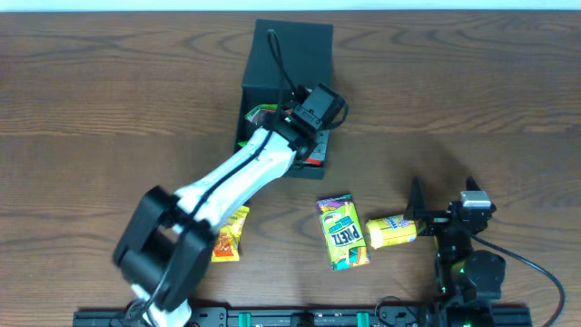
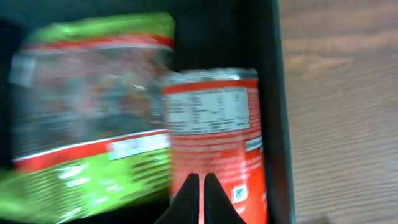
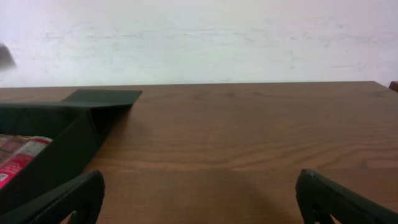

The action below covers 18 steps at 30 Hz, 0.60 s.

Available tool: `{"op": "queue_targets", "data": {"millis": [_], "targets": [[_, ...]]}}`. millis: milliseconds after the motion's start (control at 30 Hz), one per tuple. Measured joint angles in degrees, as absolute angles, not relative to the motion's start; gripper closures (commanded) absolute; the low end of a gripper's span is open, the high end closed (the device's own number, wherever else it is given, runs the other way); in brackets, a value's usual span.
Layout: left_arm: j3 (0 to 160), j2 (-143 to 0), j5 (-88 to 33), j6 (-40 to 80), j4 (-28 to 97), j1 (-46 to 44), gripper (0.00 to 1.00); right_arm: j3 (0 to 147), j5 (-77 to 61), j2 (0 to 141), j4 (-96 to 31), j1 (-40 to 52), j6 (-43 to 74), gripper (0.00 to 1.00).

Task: Pack container
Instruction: 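Release the red can and raise the left gripper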

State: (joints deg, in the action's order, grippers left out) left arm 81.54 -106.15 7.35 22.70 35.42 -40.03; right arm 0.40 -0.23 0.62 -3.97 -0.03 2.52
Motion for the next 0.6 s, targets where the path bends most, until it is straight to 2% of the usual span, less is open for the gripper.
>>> {"op": "queue_targets", "data": {"millis": [267, 533, 600], "targets": [[81.56, -85.65, 12.69, 22.41, 46.28, -36.75, 0.94, 0.40, -0.21, 0.62, -3.95, -0.03, 2.55, 0.01], [81.58, -75.68, 6.24, 13.78, 61.93, -19.68, 0.94, 0.40, -0.21, 0.62, -3.95, -0.03, 2.52, 0.01], [81.58, -74.67, 3.36, 11.51, 63.81, -16.16, 0.81, 0.40, -0.23, 0.62, -3.97, -0.03, 2.52, 0.01]]}}
